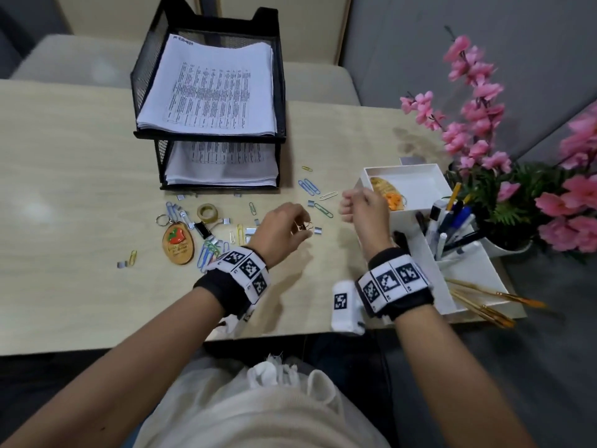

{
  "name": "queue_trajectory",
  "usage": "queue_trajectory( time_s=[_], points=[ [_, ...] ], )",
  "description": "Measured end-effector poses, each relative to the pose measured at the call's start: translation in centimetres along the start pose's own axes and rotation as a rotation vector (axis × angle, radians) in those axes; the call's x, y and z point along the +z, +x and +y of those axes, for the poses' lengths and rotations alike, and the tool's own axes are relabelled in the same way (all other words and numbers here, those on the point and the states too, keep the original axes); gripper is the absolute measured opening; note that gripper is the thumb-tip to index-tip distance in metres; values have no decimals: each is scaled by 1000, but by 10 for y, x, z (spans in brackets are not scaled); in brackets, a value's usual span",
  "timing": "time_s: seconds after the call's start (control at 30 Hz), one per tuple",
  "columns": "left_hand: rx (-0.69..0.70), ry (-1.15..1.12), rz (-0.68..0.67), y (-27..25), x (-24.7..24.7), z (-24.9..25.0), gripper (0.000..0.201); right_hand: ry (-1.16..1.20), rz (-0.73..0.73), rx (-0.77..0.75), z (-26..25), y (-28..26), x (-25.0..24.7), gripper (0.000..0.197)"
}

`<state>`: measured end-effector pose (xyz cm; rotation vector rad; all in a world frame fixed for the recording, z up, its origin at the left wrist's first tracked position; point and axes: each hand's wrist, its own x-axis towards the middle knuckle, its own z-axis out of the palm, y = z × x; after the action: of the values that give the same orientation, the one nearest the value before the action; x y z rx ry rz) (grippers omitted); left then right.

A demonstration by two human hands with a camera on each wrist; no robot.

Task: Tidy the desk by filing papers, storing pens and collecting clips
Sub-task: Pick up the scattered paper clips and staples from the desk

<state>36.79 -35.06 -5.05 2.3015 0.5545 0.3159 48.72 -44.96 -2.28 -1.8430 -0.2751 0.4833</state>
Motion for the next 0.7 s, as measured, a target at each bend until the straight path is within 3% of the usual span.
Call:
queue_trajectory(
  time_s=[0.1, 0.2, 0.27, 0.37, 0.5, 0.57, 0.7],
  points=[
    [38, -52, 7, -4, -6, 3, 26, 384, -251, 466, 16, -20, 33, 40],
    [14, 16, -68, -13, -15, -8, 33, 594, -295, 689, 29, -27, 54, 46],
    [-35, 105, -26, -14, -26, -27, 30, 569, -296, 722, 36, -28, 64, 44],
    [-270, 262, 49, -9, -50, -64, 22, 513, -286, 715, 44, -30, 71, 32],
    [-653, 357, -79, -11, -64, -98, 46, 440, -249, 657, 56, -37, 66, 25],
    [-693, 362, -74, -10, -59, -106, 49, 411, -247, 657, 61, -43, 61, 23],
    [-698, 324, -126, -2, -49, -106, 37, 248, -283, 632, 65, -51, 59, 23]
  ],
)
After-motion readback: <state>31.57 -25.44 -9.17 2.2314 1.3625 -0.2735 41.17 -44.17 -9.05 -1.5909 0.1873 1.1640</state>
